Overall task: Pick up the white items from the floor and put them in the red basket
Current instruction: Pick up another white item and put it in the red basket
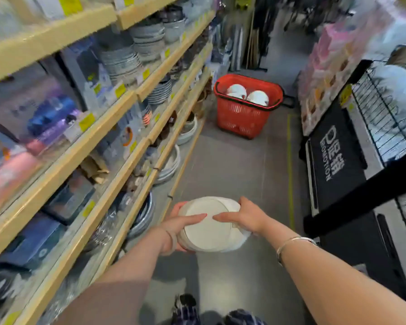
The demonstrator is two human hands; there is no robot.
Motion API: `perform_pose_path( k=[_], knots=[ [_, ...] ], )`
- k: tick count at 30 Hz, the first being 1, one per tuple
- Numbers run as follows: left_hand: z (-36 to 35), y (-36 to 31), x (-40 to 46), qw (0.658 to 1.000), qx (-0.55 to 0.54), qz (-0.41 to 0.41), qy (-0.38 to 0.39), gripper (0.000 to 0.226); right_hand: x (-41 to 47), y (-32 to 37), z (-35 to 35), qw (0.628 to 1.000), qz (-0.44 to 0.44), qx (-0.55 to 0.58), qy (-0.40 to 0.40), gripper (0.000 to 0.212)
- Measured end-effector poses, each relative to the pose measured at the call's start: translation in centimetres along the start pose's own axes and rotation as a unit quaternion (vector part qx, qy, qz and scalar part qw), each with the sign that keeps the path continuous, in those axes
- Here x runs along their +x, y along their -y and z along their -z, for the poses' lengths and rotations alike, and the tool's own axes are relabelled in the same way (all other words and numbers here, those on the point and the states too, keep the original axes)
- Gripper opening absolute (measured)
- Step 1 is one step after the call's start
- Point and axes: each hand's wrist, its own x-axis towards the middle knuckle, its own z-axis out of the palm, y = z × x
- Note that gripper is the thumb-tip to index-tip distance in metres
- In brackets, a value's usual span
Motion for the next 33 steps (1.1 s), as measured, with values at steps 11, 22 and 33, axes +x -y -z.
perform_pose_path(
  k=[11, 22, 33],
  knots=[
    [-8.5, -19.2, 18.1, 0.994, 0.089, 0.028, 0.059, 0.056, 18.0, 2.7, 16.5, 0.994, -0.052, 0.08, -0.044, 0.121],
    [-18.3, -40.9, 35.0, 0.991, 0.111, 0.014, 0.069, 0.057, 37.8, 8.1, 36.3, 0.992, -0.053, 0.095, -0.06, 0.108],
    [-24.4, -60.1, 54.8, 0.987, 0.13, 0.023, 0.089, 0.044, 59.5, 13.1, 50.6, 0.982, -0.062, 0.152, -0.089, 0.074]
  ],
)
